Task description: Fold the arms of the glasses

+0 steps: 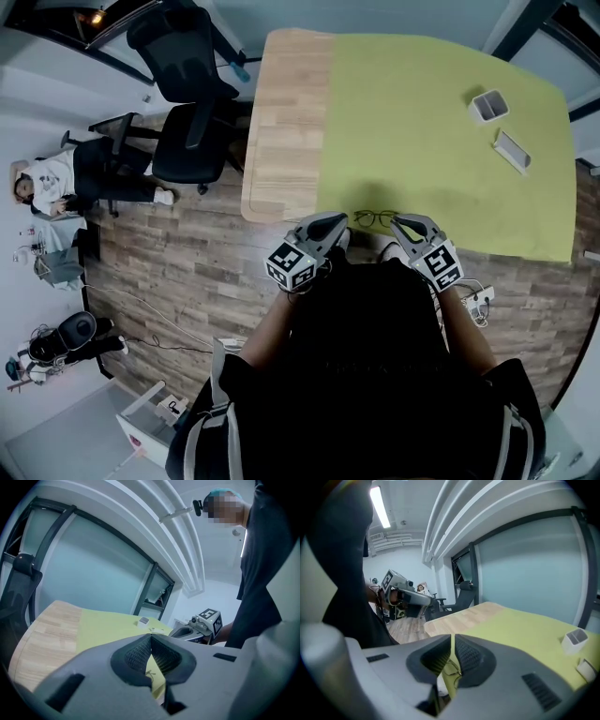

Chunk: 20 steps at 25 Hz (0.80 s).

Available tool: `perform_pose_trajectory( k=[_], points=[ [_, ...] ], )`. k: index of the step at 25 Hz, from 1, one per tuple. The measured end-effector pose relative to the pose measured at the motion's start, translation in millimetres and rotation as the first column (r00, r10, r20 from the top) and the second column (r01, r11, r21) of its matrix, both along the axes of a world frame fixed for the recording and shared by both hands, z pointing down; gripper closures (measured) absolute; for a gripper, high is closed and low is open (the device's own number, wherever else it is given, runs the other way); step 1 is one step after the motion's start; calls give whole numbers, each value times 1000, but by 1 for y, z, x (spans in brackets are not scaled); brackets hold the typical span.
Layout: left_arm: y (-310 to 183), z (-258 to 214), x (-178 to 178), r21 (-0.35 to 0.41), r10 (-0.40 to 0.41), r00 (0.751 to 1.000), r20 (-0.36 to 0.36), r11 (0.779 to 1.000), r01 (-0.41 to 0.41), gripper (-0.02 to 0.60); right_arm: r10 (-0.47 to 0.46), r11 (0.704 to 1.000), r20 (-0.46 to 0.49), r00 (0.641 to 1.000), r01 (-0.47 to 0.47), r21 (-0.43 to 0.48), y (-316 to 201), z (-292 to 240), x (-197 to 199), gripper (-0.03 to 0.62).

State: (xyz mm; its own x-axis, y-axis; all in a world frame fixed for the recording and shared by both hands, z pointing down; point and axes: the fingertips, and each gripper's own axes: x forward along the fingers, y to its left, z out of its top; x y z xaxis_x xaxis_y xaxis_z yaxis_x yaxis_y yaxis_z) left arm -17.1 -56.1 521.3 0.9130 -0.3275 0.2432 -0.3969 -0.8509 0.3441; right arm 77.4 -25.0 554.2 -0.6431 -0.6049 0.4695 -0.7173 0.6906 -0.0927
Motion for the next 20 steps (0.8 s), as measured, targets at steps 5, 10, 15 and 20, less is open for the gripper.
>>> perform_pose_trajectory(
  k=[5, 10, 15, 20],
  points=[
    [1, -4, 6, 8, 16, 1000, 4, 1000, -16, 565, -17, 999, 49, 999, 15, 49, 4, -21, -3, 549],
    [9, -8, 15, 7, 57, 998, 4, 998, -57, 565, 14, 996, 100, 995, -23, 84, 4, -36, 7, 548],
    [11, -12, 24, 18, 59, 998, -3, 998, -59, 566, 2, 990, 111, 994, -18, 143, 4, -55, 13, 548],
    [13, -8, 32, 18, 80, 997, 6, 997, -80, 565, 34, 976, 125, 992, -60, 208, 3, -67, 22, 548]
  ],
)
